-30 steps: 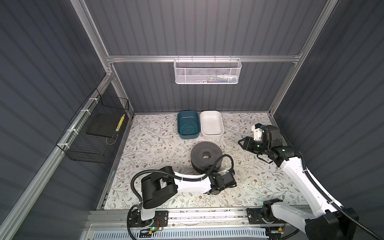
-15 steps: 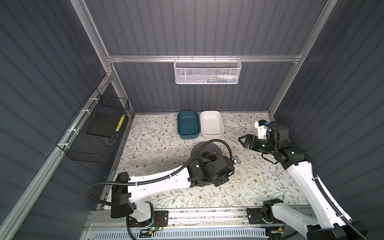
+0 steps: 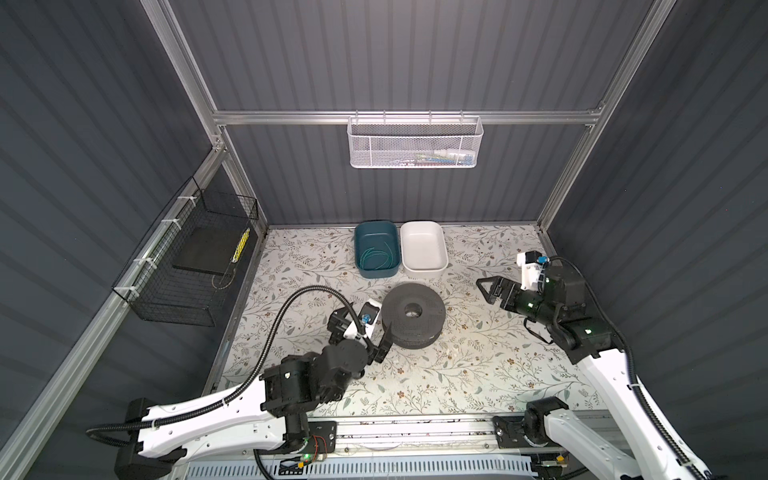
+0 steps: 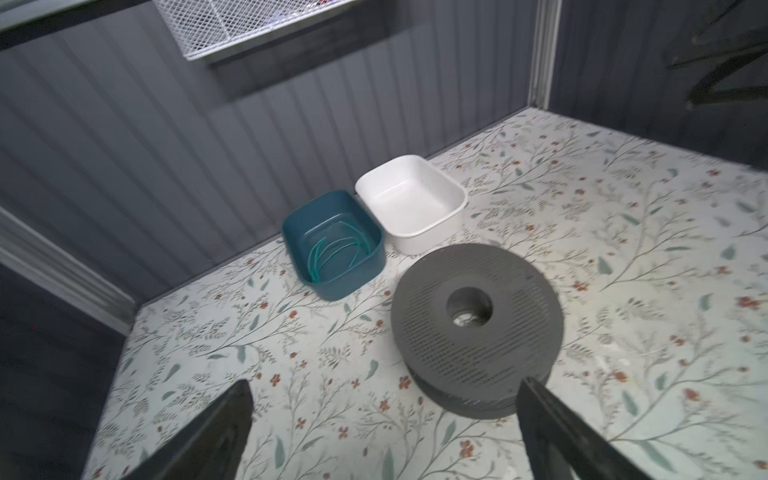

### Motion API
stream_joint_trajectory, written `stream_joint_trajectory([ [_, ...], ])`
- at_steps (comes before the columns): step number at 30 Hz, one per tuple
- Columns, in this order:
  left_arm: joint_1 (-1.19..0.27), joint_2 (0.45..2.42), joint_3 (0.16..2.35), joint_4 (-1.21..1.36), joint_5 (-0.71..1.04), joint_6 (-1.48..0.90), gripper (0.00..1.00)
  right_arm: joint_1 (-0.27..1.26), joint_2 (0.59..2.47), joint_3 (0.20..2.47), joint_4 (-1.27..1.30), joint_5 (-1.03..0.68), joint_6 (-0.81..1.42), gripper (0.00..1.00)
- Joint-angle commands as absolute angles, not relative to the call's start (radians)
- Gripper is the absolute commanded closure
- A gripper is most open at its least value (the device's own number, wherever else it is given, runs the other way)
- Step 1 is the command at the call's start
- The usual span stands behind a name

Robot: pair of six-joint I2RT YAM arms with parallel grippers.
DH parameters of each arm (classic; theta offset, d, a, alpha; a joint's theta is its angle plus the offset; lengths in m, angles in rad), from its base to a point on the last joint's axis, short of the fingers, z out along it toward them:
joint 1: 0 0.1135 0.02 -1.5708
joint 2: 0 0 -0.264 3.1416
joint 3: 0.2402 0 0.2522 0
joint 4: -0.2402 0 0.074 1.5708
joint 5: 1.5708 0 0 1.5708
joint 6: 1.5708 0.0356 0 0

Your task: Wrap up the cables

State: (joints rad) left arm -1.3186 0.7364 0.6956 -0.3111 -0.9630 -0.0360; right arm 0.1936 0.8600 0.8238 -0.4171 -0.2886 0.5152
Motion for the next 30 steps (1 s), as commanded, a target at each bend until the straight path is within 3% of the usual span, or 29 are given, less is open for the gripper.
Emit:
stream_joint_trajectory([
  [1, -1.315, 0.675, 0.621, -0.184, -1.189, 0.065, 0.0, 0.197, 0.815, 0.773, -0.259, -0.168, 0.431, 0.01],
  [6, -1.303, 0.549, 0.436, 0.063, -1.314, 0.245, 0.01, 0.196, 0.736, 0.653, -0.122, -0.11, 0.239, 0.01],
  [13, -1.1, 0.236, 0.154, 0.359, -1.138, 0.466, 0.01, 0.195, 0.588, 0.381, 0.177, -0.017, 0.275, 0.01],
  [16, -1.021, 0.221, 0.048, 0.536, -1.053, 0.48, 0.01, 0.194, 0.553, 0.324, 0.243, -0.002, 0.243, 0.01],
  [23, -0.875, 0.621, 0.051, 0.764, -0.92, 0.404, 0.0, 0.195, 0.543, 0.324, 0.214, 0.018, 0.19, 0.01],
  [30, -0.564, 0.97, 0.118, 0.863, -0.595, 0.256, 0.01, 0.192, 0.532, 0.311, 0.206, 0.025, 0.191, 0.01],
])
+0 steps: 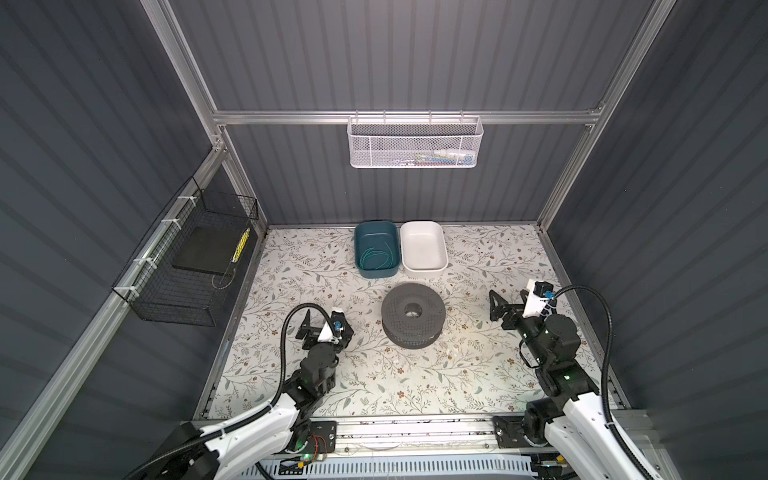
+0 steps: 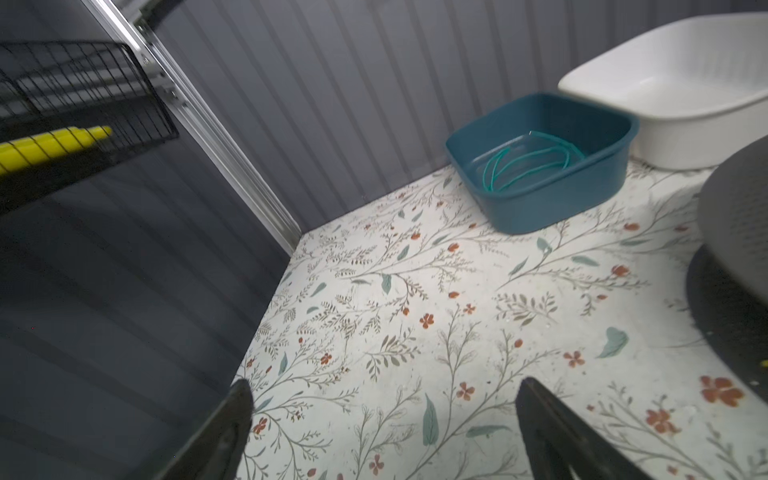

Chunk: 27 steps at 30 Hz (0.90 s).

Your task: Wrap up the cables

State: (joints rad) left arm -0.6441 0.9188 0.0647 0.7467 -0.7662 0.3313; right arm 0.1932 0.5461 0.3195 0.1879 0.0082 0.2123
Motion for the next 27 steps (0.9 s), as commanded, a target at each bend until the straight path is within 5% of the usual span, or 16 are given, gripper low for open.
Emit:
stream_joint_trajectory([
  [1, -0.515, 1.0, 0.125, 0.873, -0.55, 0.232, 0.01, 0.192, 0.528, 0.311, 0.2, 0.024, 0.193, 0.01],
  [6, -0.341, 1.166, 0.164, 0.923, -0.376, 0.146, 0.0, 0.192, 0.5, 0.282, 0.189, 0.041, 0.195, 0.01],
  [12, -0.29, 1.46, 0.16, 1.242, -0.366, 0.106, 0.01, 0.192, 0.483, 0.255, 0.19, 0.061, 0.184, 0.01],
  [17, -0.268, 1.514, 0.234, 1.164, -0.356, 0.158, 0.01, 0.192, 0.474, 0.255, 0.18, 0.073, 0.168, 0.01],
  [22, -0.239, 1.817, 0.239, 1.529, -0.39, 0.186, 0.01, 0.192, 0.467, 0.249, 0.168, 0.075, 0.173, 0.01],
  [24, -0.229, 1.717, 0.267, 1.292, -0.37, 0.133, 0.01, 0.192, 0.455, 0.244, 0.16, 0.078, 0.173, 0.01],
  [27, -0.206, 1.739, 0.305, 1.277, -0.354, 0.129, 0.01, 0.192, 0.442, 0.232, 0.163, 0.08, 0.176, 0.01],
])
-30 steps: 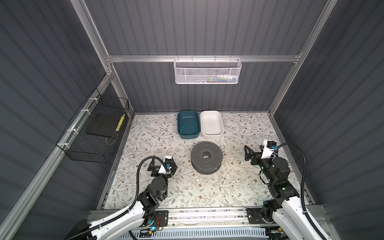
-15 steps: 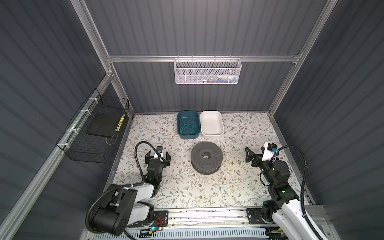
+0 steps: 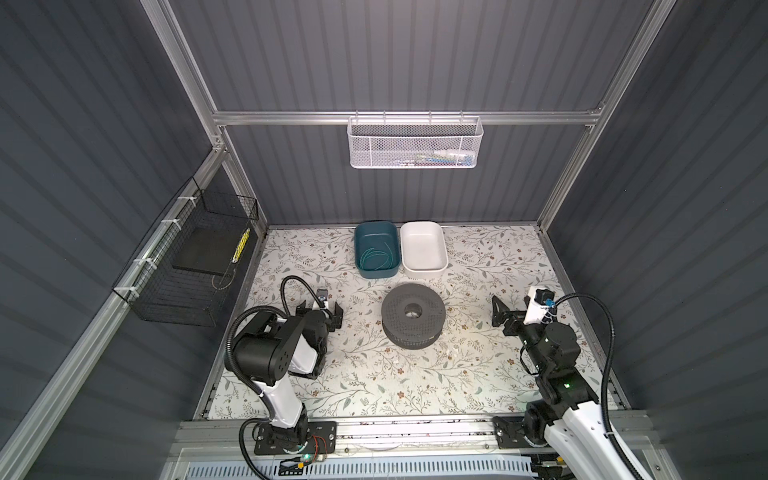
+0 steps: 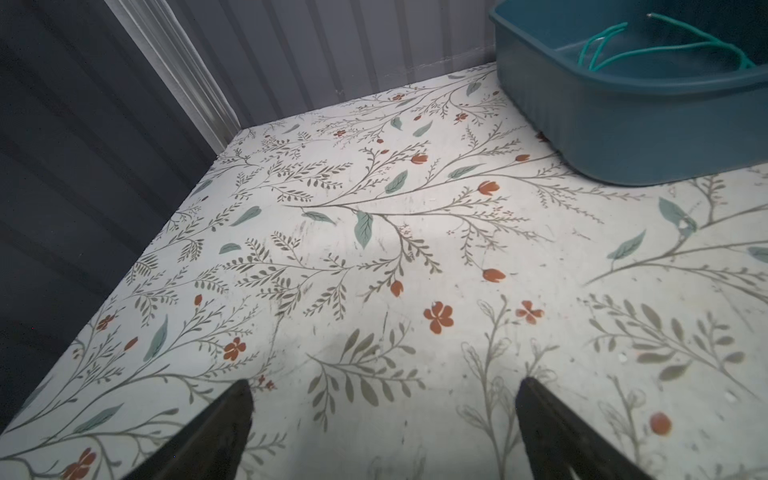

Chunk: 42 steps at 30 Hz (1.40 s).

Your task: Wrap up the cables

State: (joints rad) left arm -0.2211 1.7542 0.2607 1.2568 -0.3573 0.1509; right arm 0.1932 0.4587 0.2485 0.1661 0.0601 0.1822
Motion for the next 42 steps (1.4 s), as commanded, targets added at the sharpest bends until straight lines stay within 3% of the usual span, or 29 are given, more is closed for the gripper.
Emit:
stream_joint_trajectory([
  [1, -0.206, 1.732, 0.317, 1.238, -0.381, 0.115, 0.01, 0.192, 0.442, 0.232, 0.164, 0.08, 0.177, 0.01],
  [8, -0.203, 1.738, 0.381, 1.137, -0.528, 0.057, 0.01, 0.192, 0.505, 0.241, 0.209, 0.072, 0.149, 0.01],
  [13, -0.189, 1.733, 0.414, 1.066, -0.525, 0.034, 0.0, 0.192, 0.62, 0.156, 0.49, 0.068, -0.01, 0.01],
  [19, -0.19, 1.732, 0.414, 1.063, -0.525, 0.031, 0.01, 0.192, 0.993, 0.069, 0.943, 0.004, -0.199, 0.01],
  [24, -0.189, 1.732, 0.414, 1.061, -0.525, 0.032, 0.0, 0.191, 1.454, 0.048, 1.479, 0.026, -0.26, 0.01],
  [26, -0.189, 1.731, 0.413, 1.062, -0.525, 0.033, 0.0, 0.188, 1.41, 0.056, 1.429, 0.119, -0.213, 0.01],
  [42, -0.189, 1.732, 0.414, 1.063, -0.525, 0.032, 0.01, 0.084, 1.53, 0.104, 1.478, 0.115, -0.1, 0.01],
])
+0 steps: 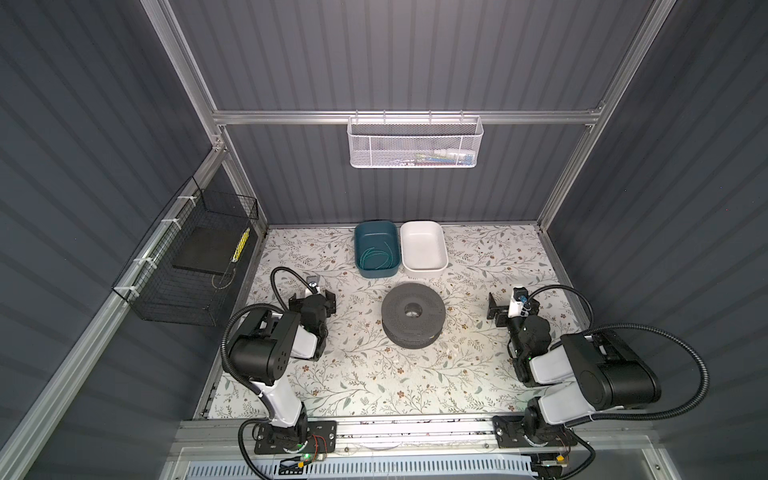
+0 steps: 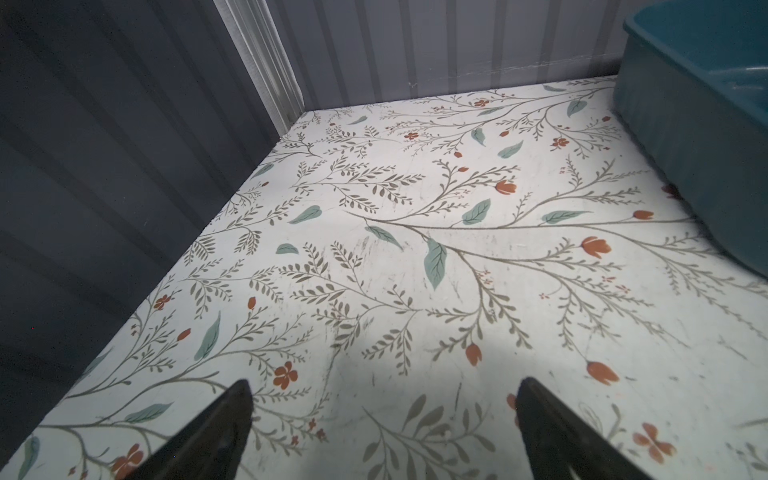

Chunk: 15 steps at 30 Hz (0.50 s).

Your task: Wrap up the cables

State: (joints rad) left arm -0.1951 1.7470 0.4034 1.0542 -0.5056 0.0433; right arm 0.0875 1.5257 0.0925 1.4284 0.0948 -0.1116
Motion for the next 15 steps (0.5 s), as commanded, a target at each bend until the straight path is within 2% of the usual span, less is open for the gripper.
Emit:
stream_joint_trajectory([
  [1, -0.189, 1.732, 0.414, 1.063, -0.525, 0.032, 0.01, 0.085, 1.531, 0.104, 1.479, 0.116, -0.098, 0.01],
  [4, -0.189, 1.732, 0.414, 1.061, -0.525, 0.033, 0.01, 0.082, 1.527, 0.124, 1.444, 0.15, -0.087, 0.01],
  [7, -0.189, 1.732, 0.413, 1.063, -0.525, 0.032, 0.0, 0.049, 1.48, 0.25, 1.152, 0.24, -0.008, 0.01],
  [9, -0.189, 1.732, 0.414, 1.062, -0.525, 0.032, 0.01, -0.054, 1.445, 0.341, 0.914, 0.063, 0.074, 0.01],
  [11, -0.189, 1.732, 0.413, 1.062, -0.524, 0.032, 0.01, -0.068, 1.461, 0.316, 0.994, 0.047, 0.08, 0.01],
  [15, -0.189, 1.732, 0.414, 1.061, -0.525, 0.032, 0.0, -0.068, 1.454, 0.323, 0.969, 0.048, 0.081, 0.01],
])
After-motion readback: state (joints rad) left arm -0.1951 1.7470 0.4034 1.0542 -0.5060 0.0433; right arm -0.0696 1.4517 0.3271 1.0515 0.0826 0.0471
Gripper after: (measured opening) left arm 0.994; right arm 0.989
